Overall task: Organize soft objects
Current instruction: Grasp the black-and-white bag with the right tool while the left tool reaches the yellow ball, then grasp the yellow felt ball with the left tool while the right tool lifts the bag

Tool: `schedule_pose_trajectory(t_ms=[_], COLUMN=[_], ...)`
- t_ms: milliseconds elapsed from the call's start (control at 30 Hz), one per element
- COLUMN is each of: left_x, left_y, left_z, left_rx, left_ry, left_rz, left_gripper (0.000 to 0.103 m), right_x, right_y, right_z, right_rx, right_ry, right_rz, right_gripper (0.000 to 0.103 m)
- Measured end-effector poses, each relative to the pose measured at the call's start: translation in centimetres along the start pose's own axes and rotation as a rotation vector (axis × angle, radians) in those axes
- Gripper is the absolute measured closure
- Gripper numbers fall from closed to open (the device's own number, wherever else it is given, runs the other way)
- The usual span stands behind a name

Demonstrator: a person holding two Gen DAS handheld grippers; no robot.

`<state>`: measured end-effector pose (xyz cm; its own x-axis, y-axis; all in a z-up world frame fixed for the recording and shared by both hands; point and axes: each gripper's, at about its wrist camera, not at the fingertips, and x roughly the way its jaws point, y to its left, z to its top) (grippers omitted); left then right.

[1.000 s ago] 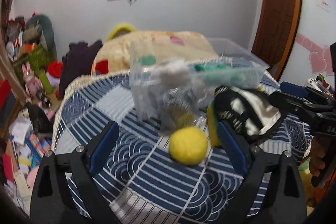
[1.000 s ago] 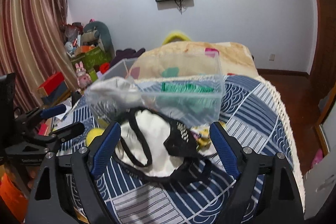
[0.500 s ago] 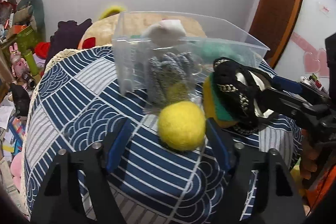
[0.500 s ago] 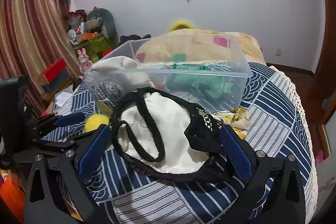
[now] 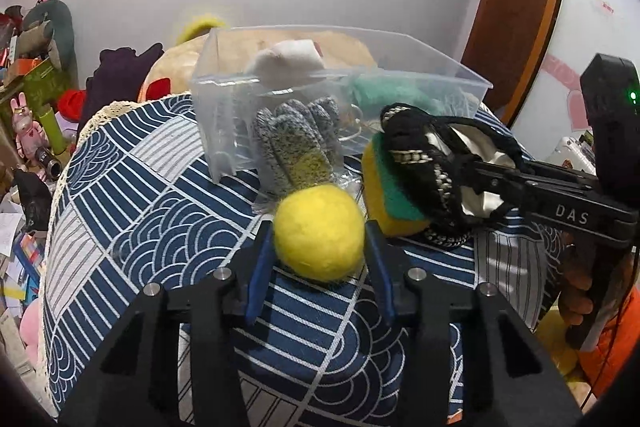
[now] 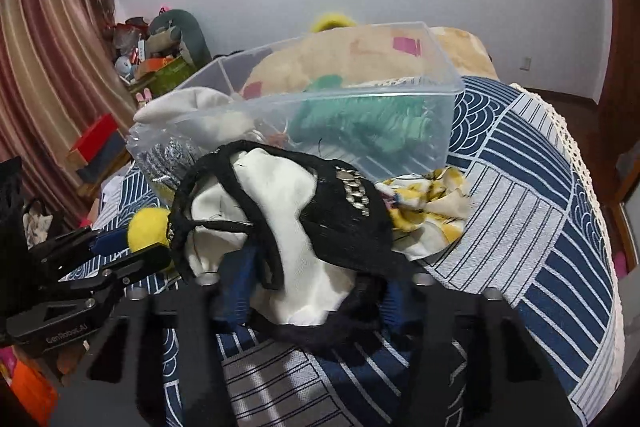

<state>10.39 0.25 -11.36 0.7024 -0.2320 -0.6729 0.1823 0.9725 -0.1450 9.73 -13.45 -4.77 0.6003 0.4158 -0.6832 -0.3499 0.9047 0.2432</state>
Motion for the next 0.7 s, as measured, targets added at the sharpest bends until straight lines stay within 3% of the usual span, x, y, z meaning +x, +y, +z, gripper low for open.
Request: schedule_pose_trajectory(t_ms=[67,133,400,500,700], left_x=[-0.4,-0.9,-2.5,-3.7,-5.5], left_y=[0.2,0.5,1.4,1.3,1.2], left_z=[0.1,0.3,0.9,1.3,2.5], left_rx=[-0.008,-0.014,-0.033,-0.025,-0.012], left_ry=[-0.009,-0.017,-0.041,-0.064,-0.109], left_rz=[0.001,-0.003,-0.002,0.0,-0.002], left_gripper=[0.059,0.059,0.059,0.059,0.059], right_x=[-0.5,-1.0,-3.3,-4.3,-3.9], right_y=[-0.1,0.1,0.2,0.0,0.9], right_z=[0.1,0.0,0.4,0.6,0.8], right_rx=[-0.001,-0.014,-0.04,-0.041,-0.058], right_ry=[-0.017,-0.046,-0.117,-0.137,-0.11], right_rz=[0.011,-0.009,-0.036,-0.009,0.015], right_gripper=[0.079,0.082,0.085,0.085,0.082])
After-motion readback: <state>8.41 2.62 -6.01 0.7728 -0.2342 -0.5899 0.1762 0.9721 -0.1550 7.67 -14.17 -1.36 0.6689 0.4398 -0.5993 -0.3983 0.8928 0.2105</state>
